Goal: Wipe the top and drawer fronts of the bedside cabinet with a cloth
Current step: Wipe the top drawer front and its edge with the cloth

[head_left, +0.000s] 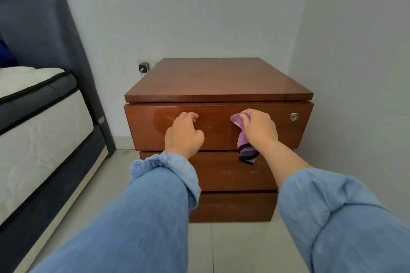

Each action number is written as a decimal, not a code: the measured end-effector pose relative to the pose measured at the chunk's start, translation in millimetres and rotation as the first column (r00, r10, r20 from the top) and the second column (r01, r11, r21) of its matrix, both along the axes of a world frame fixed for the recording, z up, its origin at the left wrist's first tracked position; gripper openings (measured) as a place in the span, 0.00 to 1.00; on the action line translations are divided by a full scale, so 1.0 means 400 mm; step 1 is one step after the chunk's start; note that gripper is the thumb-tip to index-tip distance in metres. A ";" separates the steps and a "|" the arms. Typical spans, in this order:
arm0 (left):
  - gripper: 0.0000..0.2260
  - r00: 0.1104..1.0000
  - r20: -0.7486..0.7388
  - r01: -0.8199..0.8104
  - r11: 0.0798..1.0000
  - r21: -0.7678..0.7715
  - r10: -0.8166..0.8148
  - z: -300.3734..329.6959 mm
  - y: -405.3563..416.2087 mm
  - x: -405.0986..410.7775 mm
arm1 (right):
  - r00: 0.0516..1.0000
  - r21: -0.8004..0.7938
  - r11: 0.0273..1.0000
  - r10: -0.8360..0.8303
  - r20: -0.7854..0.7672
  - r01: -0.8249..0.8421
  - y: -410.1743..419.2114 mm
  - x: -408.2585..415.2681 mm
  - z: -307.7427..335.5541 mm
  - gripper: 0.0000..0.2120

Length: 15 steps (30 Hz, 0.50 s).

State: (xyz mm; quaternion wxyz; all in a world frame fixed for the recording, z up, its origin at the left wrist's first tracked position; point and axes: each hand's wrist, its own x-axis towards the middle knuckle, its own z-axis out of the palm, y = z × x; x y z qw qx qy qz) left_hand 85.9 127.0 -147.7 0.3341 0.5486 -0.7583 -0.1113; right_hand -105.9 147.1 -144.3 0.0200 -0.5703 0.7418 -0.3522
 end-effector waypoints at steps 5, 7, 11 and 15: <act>0.22 0.999 0.033 0.005 0.999 -0.033 -0.004 -0.014 -0.034 -0.002 | 1.000 -0.031 1.000 -0.003 0.028 0.004 -0.039 -0.003 -0.016 0.14; 0.21 0.999 0.046 -0.002 0.997 -0.080 0.005 -0.021 -0.042 -0.002 | 0.999 -0.049 0.999 -0.005 0.052 0.008 -0.049 -0.006 -0.015 0.14; 0.20 0.995 0.104 0.012 0.971 -0.237 0.013 -0.030 -0.041 -0.013 | 0.988 -0.101 0.994 -0.026 0.152 0.041 -0.042 -0.014 -0.045 0.14; 0.22 0.978 0.204 0.131 0.913 -0.387 -0.054 -0.015 -0.036 -0.070 | 0.918 -0.224 0.928 -0.215 0.334 0.298 -0.007 -0.054 -0.056 0.15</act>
